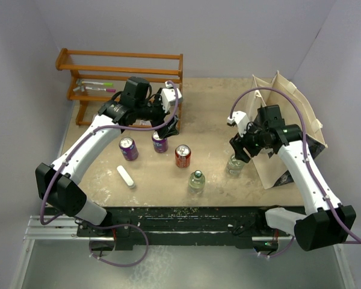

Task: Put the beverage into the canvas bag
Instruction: Pick up the drink from the center of the board.

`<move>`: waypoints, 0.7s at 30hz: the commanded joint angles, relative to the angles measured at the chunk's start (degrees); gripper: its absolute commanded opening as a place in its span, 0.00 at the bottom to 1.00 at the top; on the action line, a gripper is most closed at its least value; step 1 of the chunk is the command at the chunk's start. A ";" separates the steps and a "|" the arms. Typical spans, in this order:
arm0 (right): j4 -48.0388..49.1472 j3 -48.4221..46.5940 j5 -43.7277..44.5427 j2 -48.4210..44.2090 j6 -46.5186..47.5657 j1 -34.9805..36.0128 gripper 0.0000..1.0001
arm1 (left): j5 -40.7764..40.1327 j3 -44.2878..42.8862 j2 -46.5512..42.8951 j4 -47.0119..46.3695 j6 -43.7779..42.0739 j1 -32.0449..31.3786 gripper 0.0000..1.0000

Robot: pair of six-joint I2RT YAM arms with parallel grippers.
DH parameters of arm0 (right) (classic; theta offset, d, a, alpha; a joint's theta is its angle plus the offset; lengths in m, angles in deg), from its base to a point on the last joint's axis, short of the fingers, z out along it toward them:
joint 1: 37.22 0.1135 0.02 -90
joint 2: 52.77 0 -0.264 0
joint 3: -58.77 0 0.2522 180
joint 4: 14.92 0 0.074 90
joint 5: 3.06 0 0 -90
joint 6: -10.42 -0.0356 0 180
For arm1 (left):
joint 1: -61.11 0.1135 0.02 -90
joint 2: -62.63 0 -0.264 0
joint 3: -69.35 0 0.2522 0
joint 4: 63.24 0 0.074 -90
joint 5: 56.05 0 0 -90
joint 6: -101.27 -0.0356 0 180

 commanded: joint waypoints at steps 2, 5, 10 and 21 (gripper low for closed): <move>-0.25 1.09 0.75 1.07 2.01 0.20 0.62 | 0.88 0.45 -1.87 -2.41 -1.49 0.10 0.99; 0.03 1.78 0.74 1.08 2.43 0.20 0.60 | 1.19 1.23 -1.95 -2.96 -1.50 0.26 0.99; 0.71 2.26 0.98 1.23 2.74 0.20 0.57 | 1.70 1.87 -1.96 -3.42 -1.29 0.37 0.99; 1.25 2.17 0.50 1.32 2.95 0.20 0.53 | 2.23 2.34 -2.10 -3.87 -0.98 0.89 0.99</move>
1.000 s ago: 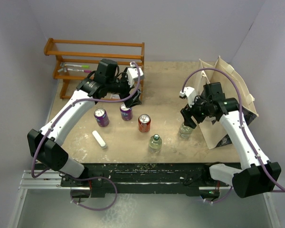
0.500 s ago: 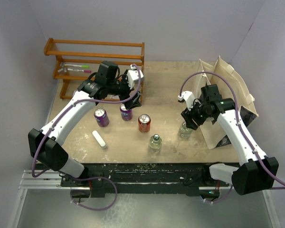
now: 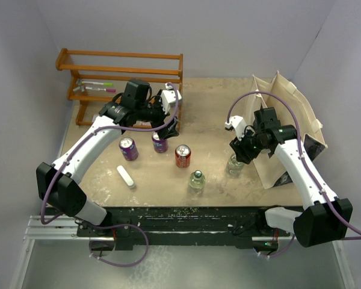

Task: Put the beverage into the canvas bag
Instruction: Pick up the drink from the center of the board.

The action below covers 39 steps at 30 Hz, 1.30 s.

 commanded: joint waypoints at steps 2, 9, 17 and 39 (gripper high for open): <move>0.34 -0.19 -0.03 -0.08 0.99 0.20 0.53 | 2.00 0.58 -2.12 -2.46 -0.89 0.74 0.99; 0.96 -0.40 -0.35 0.50 0.89 0.20 0.52 | 2.21 1.43 -2.32 -3.15 -0.80 1.07 0.99; 0.95 -0.72 -1.26 0.73 1.05 0.20 0.43 | 2.27 2.25 -2.93 -3.70 -0.78 1.46 0.99; 3.04 -19.64 -7.91 -4.16 -10.93 0.20 0.00 | 5.96 -0.10 0.45 -5.57 0.62 1.47 0.99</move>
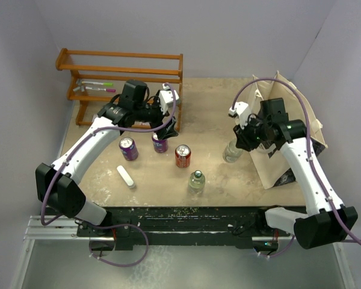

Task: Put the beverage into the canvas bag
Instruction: Pick up the drink from the center of the board, then place the drink in the canvas bag.

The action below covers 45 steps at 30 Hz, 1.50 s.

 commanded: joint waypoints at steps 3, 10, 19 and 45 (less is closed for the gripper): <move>3.45 -13.28 -4.06 -3.14 -7.15 0.16 0.00 | 4.16 -2.62 1.74 -3.93 0.70 0.31 1.00; 2.32 -26.96 0.43 -1.07 -11.04 -0.12 0.00 | 8.05 -3.71 4.70 -5.59 0.82 -0.48 0.96; 1.91 -44.50 1.13 4.40 -18.00 -8.89 0.00 | 10.40 -8.65 10.21 -6.38 0.63 -6.31 0.89; 2.29 -47.99 9.43 4.76 -19.62 -25.43 0.00 | 14.89 -39.86 37.46 -12.33 11.36 -26.66 0.79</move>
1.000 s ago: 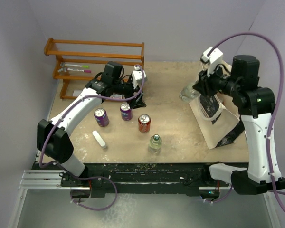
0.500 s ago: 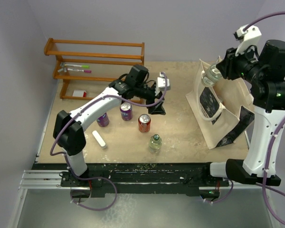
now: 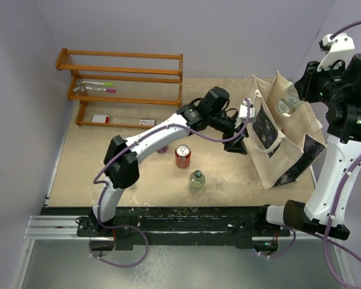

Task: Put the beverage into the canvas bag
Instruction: Place the drink in the canvas bag.

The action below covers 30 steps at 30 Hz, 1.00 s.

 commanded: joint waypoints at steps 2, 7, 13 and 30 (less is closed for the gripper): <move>9.01 1.17 3.12 -3.10 1.35 -1.13 0.00 | 0.86 -10.65 6.33 -2.99 3.99 -3.01 0.78; 9.20 3.38 3.98 -3.62 1.95 -1.30 0.00 | 0.56 -16.10 11.53 -3.23 7.15 -4.27 0.77; 9.26 5.54 3.13 -4.19 2.19 -1.44 0.00 | 0.21 -20.19 15.95 -5.40 12.37 -5.23 0.73; 10.96 12.10 5.25 -4.20 3.32 -1.69 0.00 | 1.62 -19.76 18.87 -7.14 16.19 -7.62 0.48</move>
